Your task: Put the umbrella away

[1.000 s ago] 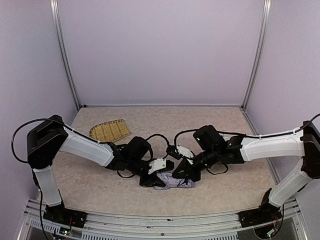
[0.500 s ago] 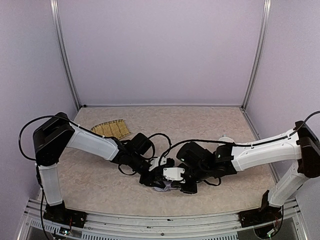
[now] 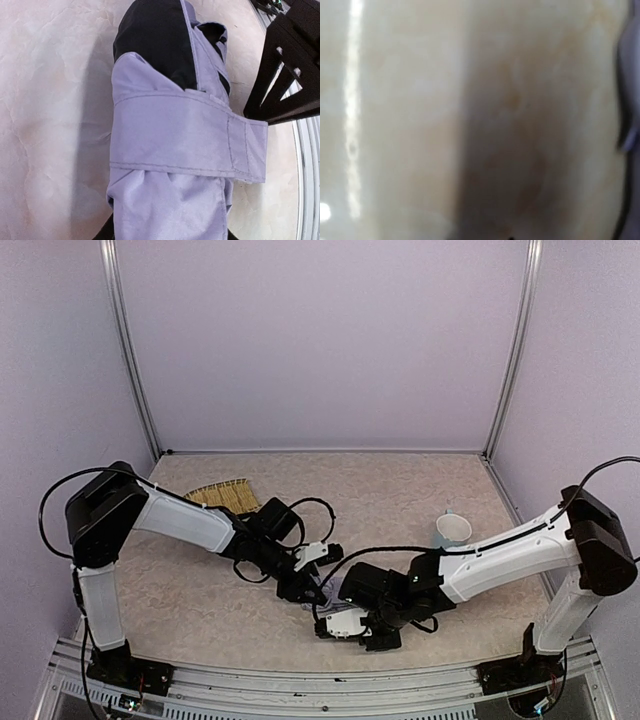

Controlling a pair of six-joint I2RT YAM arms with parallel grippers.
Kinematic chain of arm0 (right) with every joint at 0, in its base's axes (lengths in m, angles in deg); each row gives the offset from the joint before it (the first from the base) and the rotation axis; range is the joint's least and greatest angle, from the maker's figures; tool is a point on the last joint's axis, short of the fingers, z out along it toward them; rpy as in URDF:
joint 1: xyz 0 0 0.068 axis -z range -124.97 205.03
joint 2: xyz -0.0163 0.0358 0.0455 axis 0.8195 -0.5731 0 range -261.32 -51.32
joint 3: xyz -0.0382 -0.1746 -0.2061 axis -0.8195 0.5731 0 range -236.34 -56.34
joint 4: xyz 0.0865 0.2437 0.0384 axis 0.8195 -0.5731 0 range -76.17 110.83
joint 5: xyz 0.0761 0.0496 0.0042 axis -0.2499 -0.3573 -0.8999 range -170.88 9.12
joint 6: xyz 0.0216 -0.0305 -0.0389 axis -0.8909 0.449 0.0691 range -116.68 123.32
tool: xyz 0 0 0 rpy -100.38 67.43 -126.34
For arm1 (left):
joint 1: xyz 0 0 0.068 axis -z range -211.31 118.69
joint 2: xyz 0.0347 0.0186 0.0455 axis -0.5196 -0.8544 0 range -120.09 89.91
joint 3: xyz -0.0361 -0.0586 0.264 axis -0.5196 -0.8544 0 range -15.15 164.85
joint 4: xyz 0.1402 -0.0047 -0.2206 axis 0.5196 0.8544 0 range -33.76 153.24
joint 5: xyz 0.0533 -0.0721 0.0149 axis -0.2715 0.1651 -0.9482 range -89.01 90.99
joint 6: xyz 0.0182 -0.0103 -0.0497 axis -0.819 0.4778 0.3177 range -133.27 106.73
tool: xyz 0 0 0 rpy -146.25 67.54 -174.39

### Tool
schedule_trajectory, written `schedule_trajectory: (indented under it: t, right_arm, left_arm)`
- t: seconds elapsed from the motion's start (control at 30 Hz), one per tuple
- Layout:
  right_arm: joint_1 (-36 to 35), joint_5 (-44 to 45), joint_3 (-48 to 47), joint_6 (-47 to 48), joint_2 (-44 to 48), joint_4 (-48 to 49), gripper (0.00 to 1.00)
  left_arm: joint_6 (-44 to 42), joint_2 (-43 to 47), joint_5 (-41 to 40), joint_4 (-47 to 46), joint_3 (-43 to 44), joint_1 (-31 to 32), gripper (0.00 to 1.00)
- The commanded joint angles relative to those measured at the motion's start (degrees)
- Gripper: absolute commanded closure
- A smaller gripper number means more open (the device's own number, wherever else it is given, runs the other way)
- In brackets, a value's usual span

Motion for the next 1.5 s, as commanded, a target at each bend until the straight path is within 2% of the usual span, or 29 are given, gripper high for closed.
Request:
schedule_trajectory:
  t: [0.0, 0.17, 0.3, 0.4, 0.53, 0.7, 0.8, 0.9, 1.03, 1.1, 1.17, 1.2, 1.27, 1.3, 1.33, 1.37, 1.47]
  right_arm:
    - [-0.80, 0.60, 1.24, -1.78, 0.27, -5.67, 0.74]
    - [-1.27, -2.94, 0.44, -3.62, 7.09, -4.27, 0.74]
    - [0.39, -5.41, 0.70, -4.87, 15.11, 1.33, 0.74]
    - [4.83, -8.27, 0.67, -7.74, 20.45, 5.88, 0.73]
    - [12.42, -10.46, 1.29, -11.88, 25.06, 10.54, 0.68]
    - [21.45, -9.82, 2.18, -16.92, 27.32, 14.22, 0.64]
    - [23.98, -10.53, 2.44, -18.57, 27.19, 16.28, 0.63]
    - [24.93, -11.32, 2.37, -19.20, 26.85, 17.06, 0.63]
    - [25.31, -11.31, 2.31, -19.30, 26.91, 17.16, 0.63]
    - [25.46, -11.25, 2.17, -19.30, 27.29, 17.13, 0.61]
    - [25.62, -11.31, 2.05, -19.26, 27.53, 17.20, 0.59]
    - [25.71, -11.32, 1.98, -19.22, 27.69, 17.25, 0.58]
    - [25.97, -11.29, 1.59, -19.13, 27.71, 17.33, 0.53]
    - [26.15, -11.18, 1.36, -19.20, 27.67, 17.34, 0.49]
    - [26.37, -11.21, 1.09, -19.26, 27.53, 17.36, 0.46]
    - [26.63, -11.26, 0.84, -19.30, 27.47, 17.39, 0.43]
    - [27.87, -10.90, -0.19, -19.94, 27.32, 17.72, 0.33]
  left_arm:
    - [0.60, -1.96, -7.37, 5.67, -1.16, -0.72, 1.00]
    - [1.32, -0.53, -11.72, 5.08, -0.88, -0.64, 1.00]
    - [2.12, 2.35, -23.03, -0.33, -3.13, 0.88, 1.00]
    - [-0.42, 5.12, -33.35, -6.28, -5.92, 3.99, 1.00]
    - [-5.74, 6.86, -46.70, -13.88, -9.03, 7.90, 1.00]
    - [-9.52, 7.47, -56.59, -23.01, -11.64, 9.22, 1.00]
    - [-13.05, 8.64, -57.67, -27.35, -13.86, 9.99, 1.00]
    - [-16.74, 9.92, -54.23, -28.65, -15.90, 10.89, 1.00]
    - [-18.74, 9.85, -47.13, -23.64, -16.07, 11.20, 0.97]
    - [-18.49, 10.27, -45.31, -22.87, -16.48, 11.23, 0.90]
    - [-18.28, 10.84, -44.37, -22.88, -17.04, 11.11, 0.77]
    - [-17.97, 11.14, -43.80, -22.77, -17.22, 10.92, 0.56]
    - [-17.16, 12.04, -43.00, -22.73, -17.26, 10.51, 0.33]
    - [-17.00, 12.49, -42.80, -22.68, -17.31, 10.31, 0.27]
    - [-16.99, 13.01, -42.51, -22.65, -17.53, 10.16, 0.07]
    - [-17.01, 13.73, -42.51, -22.54, -17.79, 10.10, 0.02]
    - [-16.46, 16.54, -41.74, -21.23, -18.22, 10.05, 0.01]
